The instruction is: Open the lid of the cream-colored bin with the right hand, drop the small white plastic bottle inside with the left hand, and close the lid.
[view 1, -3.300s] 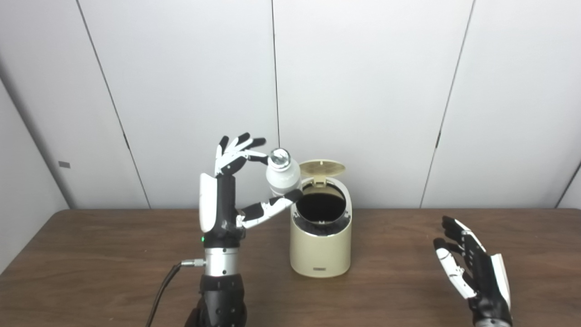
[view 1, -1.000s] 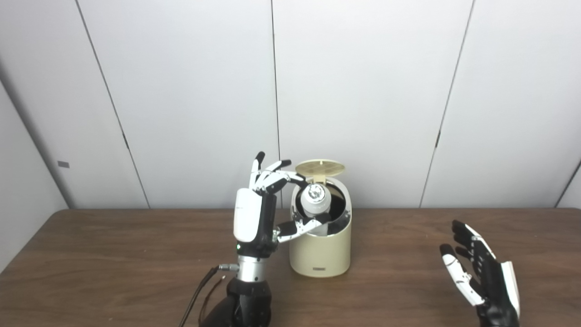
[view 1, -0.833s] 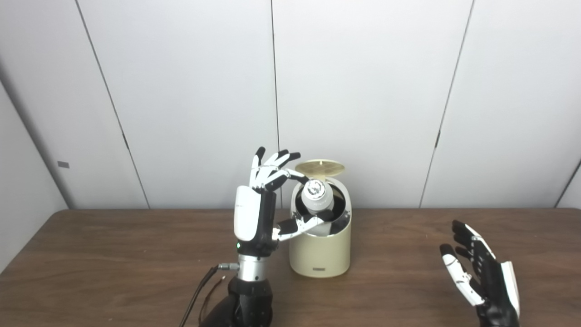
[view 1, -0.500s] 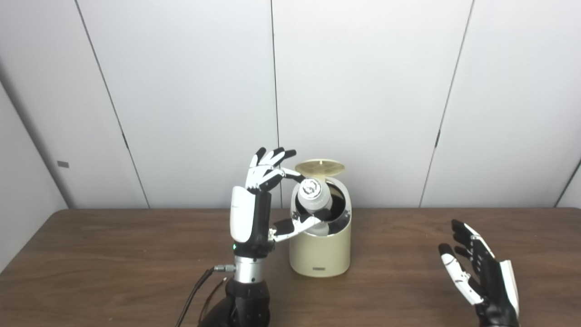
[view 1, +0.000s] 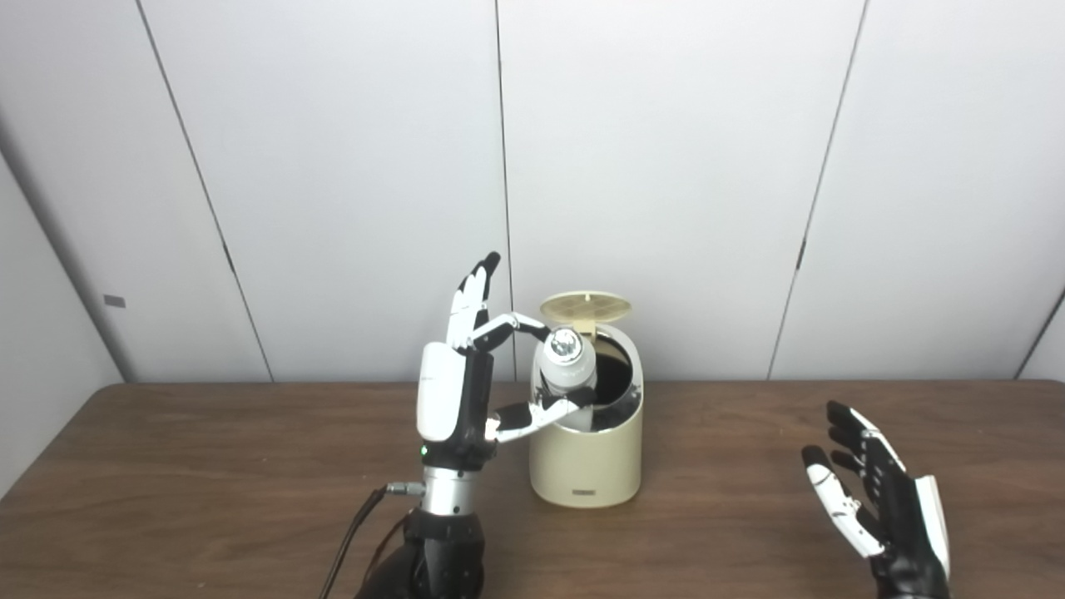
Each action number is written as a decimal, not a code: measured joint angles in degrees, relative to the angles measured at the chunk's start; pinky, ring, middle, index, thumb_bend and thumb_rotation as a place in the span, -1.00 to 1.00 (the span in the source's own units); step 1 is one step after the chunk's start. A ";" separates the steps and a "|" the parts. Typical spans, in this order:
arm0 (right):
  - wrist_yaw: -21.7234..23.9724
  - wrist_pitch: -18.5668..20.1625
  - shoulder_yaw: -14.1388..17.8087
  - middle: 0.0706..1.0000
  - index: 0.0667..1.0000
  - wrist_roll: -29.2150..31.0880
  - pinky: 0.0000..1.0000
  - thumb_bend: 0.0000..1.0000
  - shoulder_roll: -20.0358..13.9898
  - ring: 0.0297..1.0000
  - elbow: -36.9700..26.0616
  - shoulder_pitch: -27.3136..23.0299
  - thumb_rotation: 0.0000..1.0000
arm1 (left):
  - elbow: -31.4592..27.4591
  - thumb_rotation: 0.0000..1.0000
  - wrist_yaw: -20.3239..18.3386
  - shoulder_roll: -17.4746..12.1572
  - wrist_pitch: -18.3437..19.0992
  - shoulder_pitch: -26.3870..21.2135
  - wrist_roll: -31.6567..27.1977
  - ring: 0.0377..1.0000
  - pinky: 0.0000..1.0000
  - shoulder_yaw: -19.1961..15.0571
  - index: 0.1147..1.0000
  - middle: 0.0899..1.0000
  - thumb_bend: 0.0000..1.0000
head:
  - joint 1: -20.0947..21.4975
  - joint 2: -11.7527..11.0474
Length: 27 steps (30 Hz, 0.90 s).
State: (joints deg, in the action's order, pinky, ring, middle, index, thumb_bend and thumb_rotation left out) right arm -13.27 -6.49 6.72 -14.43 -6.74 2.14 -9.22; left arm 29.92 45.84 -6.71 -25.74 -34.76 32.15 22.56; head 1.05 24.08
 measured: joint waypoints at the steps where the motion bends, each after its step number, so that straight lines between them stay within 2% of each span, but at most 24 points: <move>1: 0.00 0.00 0.02 0.68 0.65 0.04 0.61 -0.58 0.00 0.69 0.02 0.00 0.18 | 0.75 -0.90 -0.54 0.06 0.00 -0.20 -0.39 1.00 1.00 -0.20 -0.18 1.00 0.04 | 0.09 -0.09; 10: -0.02 -0.04 0.05 0.68 0.64 0.15 0.61 -0.56 0.00 0.69 0.27 0.01 0.15 | 6.97 -0.90 -1.40 1.05 0.00 -1.75 -0.35 1.00 1.00 -1.31 -0.18 1.00 0.04 | 0.61 -0.17; 14: -0.06 -0.04 0.07 0.70 0.64 -0.11 0.64 -0.55 -0.02 0.71 0.27 0.06 0.16 | 10.24 -0.90 -0.25 1.66 0.00 -2.90 -0.21 1.00 1.00 -1.28 -0.18 1.00 0.04 | 0.62 -0.17; 22: -0.66 -0.09 0.28 0.69 0.65 -0.29 0.63 -0.54 -0.15 0.70 0.39 0.07 0.06 | 12.45 -0.90 3.24 1.94 0.00 -3.77 0.02 1.00 1.00 -0.03 -0.18 1.00 0.04 | 0.70 -0.26; 27: -0.88 -0.39 0.29 0.67 0.63 -0.27 0.60 -0.54 -0.19 0.68 1.59 0.10 0.13 | 13.63 -0.87 3.69 1.90 0.00 -4.40 0.42 1.00 1.00 0.48 -0.16 1.00 0.04 | 0.79 -0.18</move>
State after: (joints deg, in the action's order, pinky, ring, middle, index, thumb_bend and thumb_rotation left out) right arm -14.16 -6.88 7.00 -14.70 -6.93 3.73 -9.12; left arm 43.55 49.53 -4.81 -25.74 -39.16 32.57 23.04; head 1.85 23.91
